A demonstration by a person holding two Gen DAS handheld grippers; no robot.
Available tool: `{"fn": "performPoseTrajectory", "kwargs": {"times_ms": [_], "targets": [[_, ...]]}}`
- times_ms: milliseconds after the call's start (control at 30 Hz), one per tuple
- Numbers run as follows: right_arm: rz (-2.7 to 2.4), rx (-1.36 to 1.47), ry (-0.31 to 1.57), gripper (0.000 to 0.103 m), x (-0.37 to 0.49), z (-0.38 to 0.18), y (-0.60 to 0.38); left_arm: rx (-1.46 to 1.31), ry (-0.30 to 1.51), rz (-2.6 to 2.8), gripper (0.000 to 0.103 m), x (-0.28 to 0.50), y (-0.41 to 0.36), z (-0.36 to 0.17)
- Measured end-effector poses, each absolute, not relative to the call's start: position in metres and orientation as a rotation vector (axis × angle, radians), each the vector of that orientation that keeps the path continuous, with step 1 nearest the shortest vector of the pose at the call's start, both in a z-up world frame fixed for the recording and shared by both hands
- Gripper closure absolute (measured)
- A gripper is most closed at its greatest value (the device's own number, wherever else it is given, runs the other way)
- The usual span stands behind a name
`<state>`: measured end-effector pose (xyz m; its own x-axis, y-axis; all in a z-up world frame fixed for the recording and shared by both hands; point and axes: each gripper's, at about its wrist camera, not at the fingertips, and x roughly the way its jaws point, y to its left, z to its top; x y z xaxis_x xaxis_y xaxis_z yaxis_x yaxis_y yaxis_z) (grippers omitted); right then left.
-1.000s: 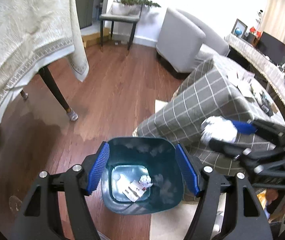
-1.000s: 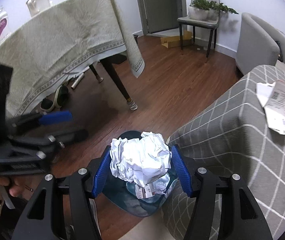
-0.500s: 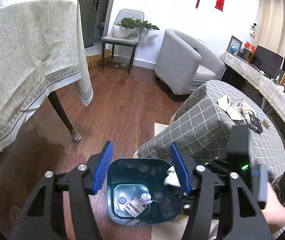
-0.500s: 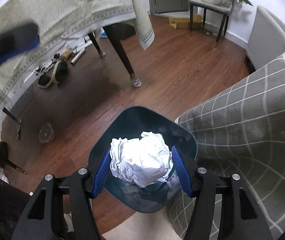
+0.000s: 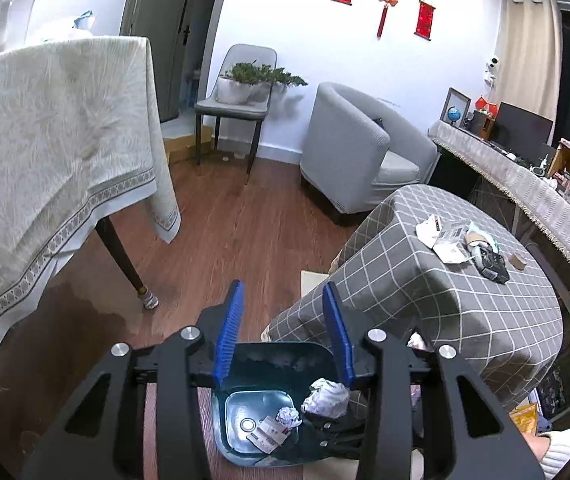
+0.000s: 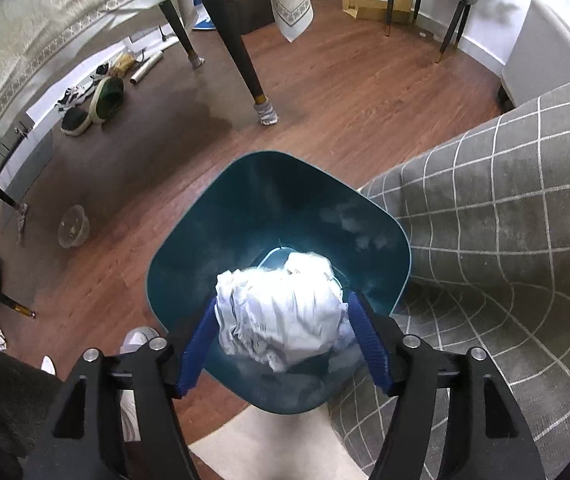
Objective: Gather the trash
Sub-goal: 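Open the right tool to drop the paper while the left tool drops the lid into the bin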
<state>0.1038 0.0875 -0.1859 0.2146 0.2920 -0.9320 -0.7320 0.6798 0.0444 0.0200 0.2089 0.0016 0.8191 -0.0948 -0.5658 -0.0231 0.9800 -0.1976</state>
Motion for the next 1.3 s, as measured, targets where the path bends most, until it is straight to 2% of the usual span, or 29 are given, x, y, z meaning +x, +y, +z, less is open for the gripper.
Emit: {"fn": "performPoseTrajectory", "kwargs": {"times_ms": [33,100,567,1100,1300], "targets": [[0.739,-0.459,1.149,0.024,0.104,-0.186,0.087,-0.196,0.603,-0.040,0.060,0.019,0.208,0.003],[0.736,-0.448,1.158,0.020,0.104,-0.187,0.084,-0.188,0.591,-0.041,0.060,0.018,0.207,0.006],[0.784,-0.374,1.053,0.020,0.097,-0.145,0.070,-0.177,0.533,-0.039,0.060,0.020,0.197,0.019],[0.838,-0.272,0.780,0.020,0.082,-0.060,0.029,-0.173,0.502,-0.036,0.060,0.028,0.187,0.027],[0.782,-0.243,0.725,0.019,0.089,-0.041,0.000,-0.169,0.504,-0.042,0.053,0.036,0.174,0.025]]}}
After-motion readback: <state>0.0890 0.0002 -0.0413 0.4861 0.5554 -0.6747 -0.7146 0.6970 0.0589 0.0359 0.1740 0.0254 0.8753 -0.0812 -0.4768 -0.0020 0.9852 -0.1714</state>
